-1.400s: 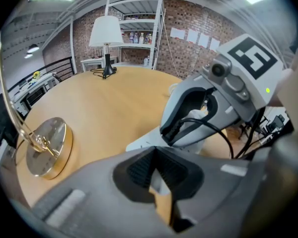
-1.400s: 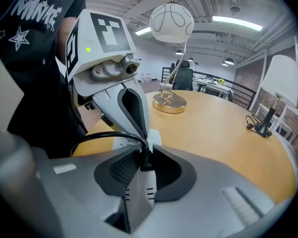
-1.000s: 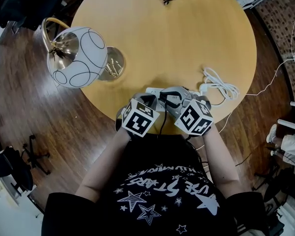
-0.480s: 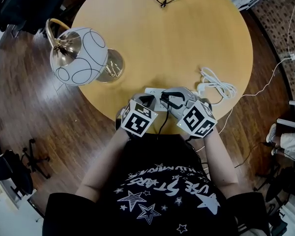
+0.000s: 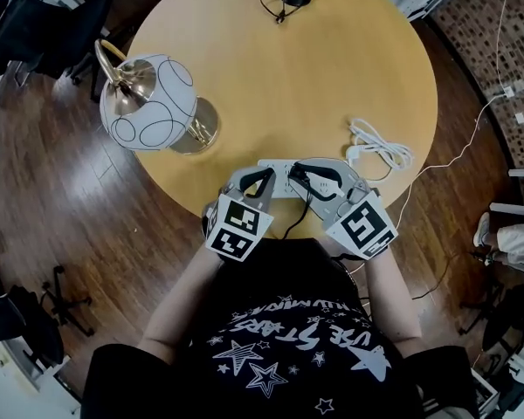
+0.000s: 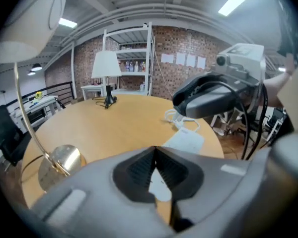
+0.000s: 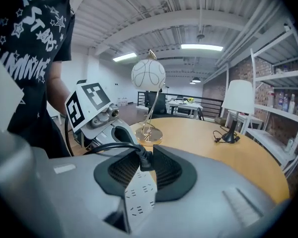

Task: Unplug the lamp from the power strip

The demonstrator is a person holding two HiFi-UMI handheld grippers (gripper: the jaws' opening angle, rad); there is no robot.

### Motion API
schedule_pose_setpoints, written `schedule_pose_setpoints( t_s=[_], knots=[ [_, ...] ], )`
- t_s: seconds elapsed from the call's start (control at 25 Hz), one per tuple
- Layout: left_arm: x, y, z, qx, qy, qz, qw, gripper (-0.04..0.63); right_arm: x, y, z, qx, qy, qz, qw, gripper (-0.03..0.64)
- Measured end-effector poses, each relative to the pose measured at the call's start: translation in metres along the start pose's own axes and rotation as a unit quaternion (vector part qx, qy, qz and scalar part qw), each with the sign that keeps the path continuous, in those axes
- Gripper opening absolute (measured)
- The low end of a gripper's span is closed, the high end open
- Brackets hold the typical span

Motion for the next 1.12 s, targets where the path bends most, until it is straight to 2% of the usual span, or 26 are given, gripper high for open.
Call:
schedule_pose_setpoints(
  t_s=[0.16, 0.28, 0.4, 0.48, 0.64, 0.84, 0.96, 1.12],
  knots=[
    [-0.003, 0.027, 0.026, -0.088, -0.009, 0.01, 0.996, 0.003, -0.002, 0.019, 0.026, -0.035, 0.006, -0.028, 0.999, 0.086],
    [-0.012, 0.046, 0.045, -0.16, -0.009, 0.022, 0.9869, 0.003, -0.001, 0.033, 0.041, -0.064, 0.006, -0.043, 0.997, 0.087],
    [-0.018, 0.063, 0.058, -0.206, -0.015, 0.044, 0.9775, 0.003, -0.002, 0.044, 0.052, -0.094, -0.019, -0.05, 0.994, 0.087],
    [-0.023, 0.074, 0.065, -0.223, -0.013, 0.055, 0.9731, 0.003, -0.003, 0.053, 0.06, -0.11, -0.028, -0.052, 0.992, 0.087],
    [-0.039, 0.092, 0.077, -0.244, -0.011, 0.064, 0.9675, 0.003, 0.0, 0.074, 0.071, -0.124, 0.003, -0.067, 0.99, 0.087],
    [-0.064, 0.115, 0.089, -0.29, -0.01, 0.098, 0.9519, 0.003, 0.011, 0.108, 0.081, -0.15, 0.007, -0.089, 0.985, 0.087],
    [-0.075, 0.129, 0.098, -0.305, -0.009, 0.106, 0.9464, 0.003, 0.015, 0.129, 0.098, -0.176, 0.023, -0.097, 0.979, 0.089],
    [-0.082, 0.141, 0.104, -0.311, -0.044, 0.136, 0.9395, 0.003, 0.018, 0.149, 0.117, -0.2, 0.055, -0.124, 0.97, 0.089]
  ],
)
Point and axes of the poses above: the fingertips, and each gripper's own axes: y backward along the fingers, x to its left, z out of its top, the point moved 6 cm from there along y, backward along the fingers, and after that the axes turned 8 degrees about y, right-handed, at the moved point
